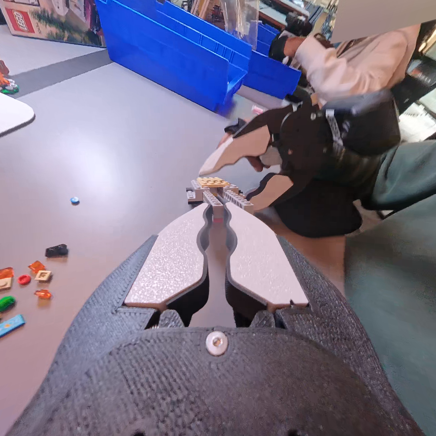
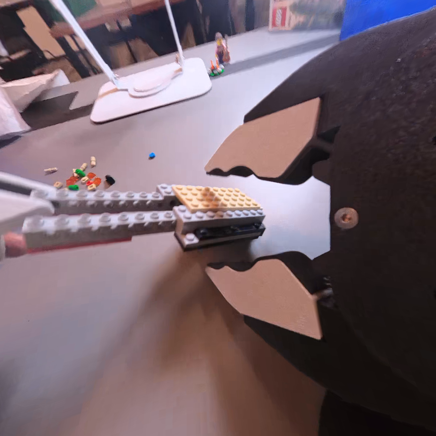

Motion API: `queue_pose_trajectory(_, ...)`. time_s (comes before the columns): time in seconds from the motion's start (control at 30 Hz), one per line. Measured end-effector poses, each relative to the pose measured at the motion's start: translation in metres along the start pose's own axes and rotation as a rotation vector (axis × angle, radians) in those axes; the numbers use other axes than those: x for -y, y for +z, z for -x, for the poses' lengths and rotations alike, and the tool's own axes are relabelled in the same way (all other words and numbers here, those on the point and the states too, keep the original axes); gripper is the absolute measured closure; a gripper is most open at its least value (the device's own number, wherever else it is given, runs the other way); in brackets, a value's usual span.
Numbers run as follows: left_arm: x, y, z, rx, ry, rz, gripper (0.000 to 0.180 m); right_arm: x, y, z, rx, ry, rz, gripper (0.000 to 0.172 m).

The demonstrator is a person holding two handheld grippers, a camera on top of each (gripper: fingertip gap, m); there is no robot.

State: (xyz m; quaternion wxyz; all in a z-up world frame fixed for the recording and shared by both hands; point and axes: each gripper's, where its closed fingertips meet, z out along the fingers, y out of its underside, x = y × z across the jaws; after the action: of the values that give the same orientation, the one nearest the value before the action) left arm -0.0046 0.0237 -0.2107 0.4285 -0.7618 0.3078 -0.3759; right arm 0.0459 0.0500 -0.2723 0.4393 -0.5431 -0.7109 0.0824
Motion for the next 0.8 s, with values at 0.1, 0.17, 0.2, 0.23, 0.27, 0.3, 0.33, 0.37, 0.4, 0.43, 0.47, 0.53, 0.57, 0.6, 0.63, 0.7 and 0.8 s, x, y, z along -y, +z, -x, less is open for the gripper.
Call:
queue_pose_trajectory(0.1, 0.014, -0.005, -0.011, -0.053, -0.010, -0.073, 0.170, 0.012, -0.003, -0.006, -0.066, -0.069, -0.071, 0.138)
queue_pose_trajectory(0.17, 0.021, -0.010, -0.016, -0.064, 0.098, -0.112, 0.165, 0.021, -0.010, -0.008, 0.011, 0.047, -0.173, 0.146)
queue_pose_trajectory(0.2, 0.022, -0.011, -0.016, -0.048, 0.154, -0.114, 0.154, 0.025, -0.015, -0.007, 0.075, 0.124, -0.233, 0.148)
queue_pose_trajectory(0.23, 0.020, -0.010, -0.015, -0.028, 0.210, -0.101, 0.145, 0.028, -0.018, -0.006, 0.147, 0.207, -0.289, 0.148)
queue_pose_trajectory(0.27, 0.016, -0.008, -0.016, -0.020, 0.263, -0.088, 0.141, 0.031, -0.022, -0.004, 0.212, 0.282, -0.333, 0.148)
queue_pose_trajectory(0.3, 0.013, -0.005, -0.017, -0.017, 0.302, -0.080, 0.139, 0.034, -0.024, -0.003, 0.266, 0.341, -0.372, 0.148)
queue_pose_trajectory(0.33, 0.009, 0.000, -0.020, -0.025, 0.327, -0.065, 0.139, 0.037, -0.026, -0.002, 0.305, 0.386, -0.403, 0.148)
queue_pose_trajectory(0.37, 0.004, 0.006, -0.023, -0.039, 0.339, -0.049, 0.139, 0.041, -0.027, 0.000, 0.337, 0.419, -0.427, 0.148)
queue_pose_trajectory(0.4, 0.002, 0.011, -0.025, -0.051, 0.341, -0.044, 0.140, 0.046, -0.027, 0.004, 0.375, 0.443, -0.446, 0.148)
queue_pose_trajectory(0.43, 0.000, 0.015, -0.029, -0.076, 0.334, -0.047, 0.142, 0.050, -0.028, 0.007, 0.412, 0.463, -0.461, 0.148)
queue_pose_trajectory(0.47, -0.001, 0.018, -0.032, -0.102, 0.323, -0.051, 0.149, 0.053, -0.028, 0.011, 0.447, 0.479, -0.472, 0.148)
queue_pose_trajectory(0.53, -0.001, 0.019, -0.029, -0.102, 0.315, -0.057, 0.165, 0.057, -0.028, 0.017, 0.505, 0.510, -0.485, 0.148)
queue_pose_trajectory(0.57, -0.002, 0.018, -0.030, -0.123, 0.295, -0.047, 0.165, 0.057, -0.028, 0.019, 0.528, 0.531, -0.491, 0.148)
queue_pose_trajectory(0.6, -0.003, 0.018, -0.031, -0.143, 0.266, -0.042, 0.166, 0.058, -0.029, 0.020, 0.554, 0.554, -0.498, 0.148)
queue_pose_trajectory(0.63, -0.003, 0.017, -0.032, -0.154, 0.248, -0.044, 0.166, 0.059, -0.030, 0.021, 0.575, 0.579, -0.505, 0.148)
queue_pose_trajectory(0.7, -0.003, 0.015, -0.031, -0.158, 0.245, -0.040, 0.167, 0.059, -0.028, 0.021, 0.593, 0.622, -0.495, 0.148)
queue_pose_trajectory(0.8, -0.002, 0.013, -0.035, -0.156, 0.307, -0.055, 0.167, 0.061, -0.029, 0.021, 0.647, 0.696, -0.497, 0.148)
